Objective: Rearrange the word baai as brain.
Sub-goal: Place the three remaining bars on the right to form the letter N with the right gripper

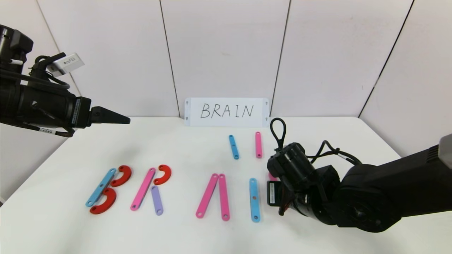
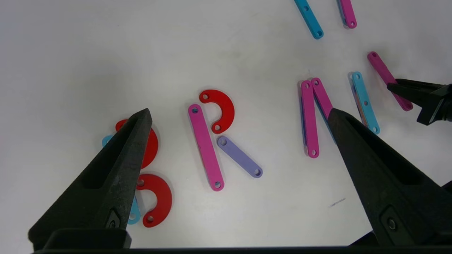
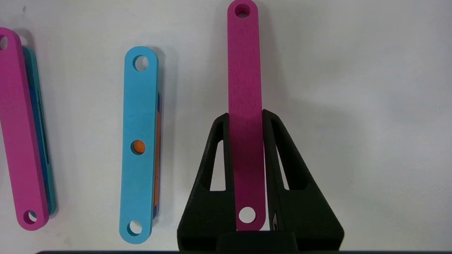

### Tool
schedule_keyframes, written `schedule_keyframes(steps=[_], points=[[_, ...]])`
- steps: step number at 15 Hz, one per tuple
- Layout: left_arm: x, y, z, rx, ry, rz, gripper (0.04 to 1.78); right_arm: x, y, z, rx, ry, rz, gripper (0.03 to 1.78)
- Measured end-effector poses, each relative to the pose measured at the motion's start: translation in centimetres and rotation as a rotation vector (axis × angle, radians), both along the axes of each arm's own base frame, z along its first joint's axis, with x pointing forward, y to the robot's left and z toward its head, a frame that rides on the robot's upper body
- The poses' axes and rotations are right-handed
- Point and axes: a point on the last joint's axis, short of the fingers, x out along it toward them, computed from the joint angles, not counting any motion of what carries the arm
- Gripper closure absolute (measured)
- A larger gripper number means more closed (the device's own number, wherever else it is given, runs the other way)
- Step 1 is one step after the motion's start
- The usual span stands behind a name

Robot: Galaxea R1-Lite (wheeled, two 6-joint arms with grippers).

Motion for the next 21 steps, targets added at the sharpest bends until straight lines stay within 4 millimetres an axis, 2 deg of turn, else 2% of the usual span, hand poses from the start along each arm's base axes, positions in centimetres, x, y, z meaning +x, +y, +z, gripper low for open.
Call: schedule_keyframes(steps=[7, 10, 13, 16, 18, 21], points=[[0.0, -0.02, 0.0, 0.0, 0.0, -0.001, 0.08, 0.6, -0.09, -0.83, -0.014, 0.018, -0.014, 1.54], [0.0, -0.03, 0.0, 0.0, 0.0, -0.002, 0.08, 0.57, -0.11, -0.9, -0.016, 0.021, -0.013, 1.45], [0.01, -0.03, -0.01, 0.0, 0.0, -0.001, 0.08, 0.5, -0.14, -0.82, -0.014, 0.02, -0.011, 1.15], [0.0, -0.02, 0.0, 0.0, 0.0, -0.001, 0.08, 0.49, -0.16, -0.77, -0.013, 0.019, -0.012, 0.62], [0.0, -0.02, 0.0, 0.0, 0.0, -0.001, 0.08, 0.49, -0.17, -0.6, -0.01, 0.014, -0.012, 0.34], [0.0, -0.03, 0.0, 0.0, 0.0, -0.001, 0.08, 0.57, -0.15, 0.1, -0.002, -0.005, -0.006, 0.11]])
